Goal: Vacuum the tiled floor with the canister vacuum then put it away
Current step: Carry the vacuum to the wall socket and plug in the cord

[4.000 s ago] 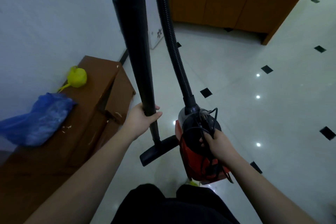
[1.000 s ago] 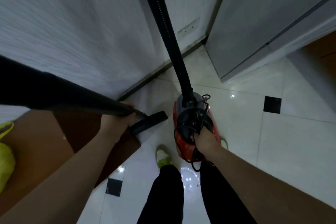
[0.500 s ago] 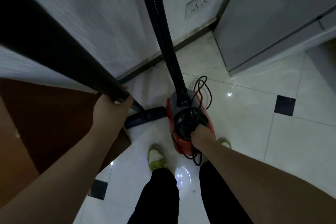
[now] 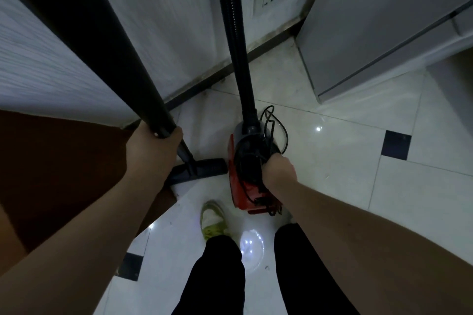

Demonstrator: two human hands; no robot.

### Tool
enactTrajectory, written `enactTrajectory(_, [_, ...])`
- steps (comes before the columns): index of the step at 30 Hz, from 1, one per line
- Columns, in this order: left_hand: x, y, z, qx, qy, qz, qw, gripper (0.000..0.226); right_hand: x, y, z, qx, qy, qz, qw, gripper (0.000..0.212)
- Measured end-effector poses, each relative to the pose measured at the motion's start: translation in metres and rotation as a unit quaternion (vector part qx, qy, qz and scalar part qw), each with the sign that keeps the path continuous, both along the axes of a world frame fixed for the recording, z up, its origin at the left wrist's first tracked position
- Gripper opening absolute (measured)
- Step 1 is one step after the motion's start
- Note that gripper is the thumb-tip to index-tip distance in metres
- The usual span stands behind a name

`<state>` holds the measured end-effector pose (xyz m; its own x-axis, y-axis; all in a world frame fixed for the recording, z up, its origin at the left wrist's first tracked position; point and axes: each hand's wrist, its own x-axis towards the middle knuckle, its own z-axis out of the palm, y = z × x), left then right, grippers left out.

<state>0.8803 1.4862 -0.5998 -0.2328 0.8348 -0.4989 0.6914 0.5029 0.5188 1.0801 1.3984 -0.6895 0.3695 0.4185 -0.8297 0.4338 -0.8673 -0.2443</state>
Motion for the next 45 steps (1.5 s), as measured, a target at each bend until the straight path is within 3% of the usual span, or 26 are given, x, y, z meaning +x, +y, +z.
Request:
enactTrajectory(5, [0.006, -0.003, 0.002, -0.003, 0.003, -0.026, 1.0, 0.034, 0.062, -0.033, -0.016, 0.065, -0.004, -0.104, 0.992, 0.027])
enactTrajectory(9, [0.011, 0.0, 0.004, -0.003, 0.009, -0.044, 0.999, 0.036, 0.114, -0.074, 0.014, 0.09, 0.006, -0.175, 0.98, 0.023])
enactTrajectory(13, [0.018, 0.004, 0.0, 0.007, 0.025, -0.053, 0.998, 0.035, 0.132, -0.107, 0.051, 0.108, 0.053, -0.21, 0.97, 0.021])
enactTrajectory(17, [0.024, -0.001, 0.001, 0.007, 0.025, -0.054, 0.998, 0.036, 0.137, -0.118, 0.049, 0.12, 0.082, -0.31, 0.94, 0.016])
enactTrajectory(22, [0.04, -0.005, 0.004, 0.008, 0.009, -0.055, 0.998, 0.036, 0.124, -0.093, 0.05, 0.101, 0.149, -0.199, 0.963, 0.021])
enactTrajectory(25, [0.052, -0.006, 0.004, 0.013, 0.001, -0.062, 0.998, 0.035, 0.115, -0.067, 0.047, 0.092, 0.224, -0.157, 0.957, 0.012])
enactTrajectory(32, [0.067, 0.004, -0.005, 0.009, -0.01, -0.065, 0.998, 0.022, 0.109, -0.025, 0.031, 0.081, 0.222, -0.289, 0.927, 0.022])
enactTrajectory(45, [0.099, 0.026, -0.042, -0.071, -0.013, -0.063, 0.995, 0.025, 0.109, -0.019, 0.005, 0.054, 0.195, -0.299, 0.933, 0.02])
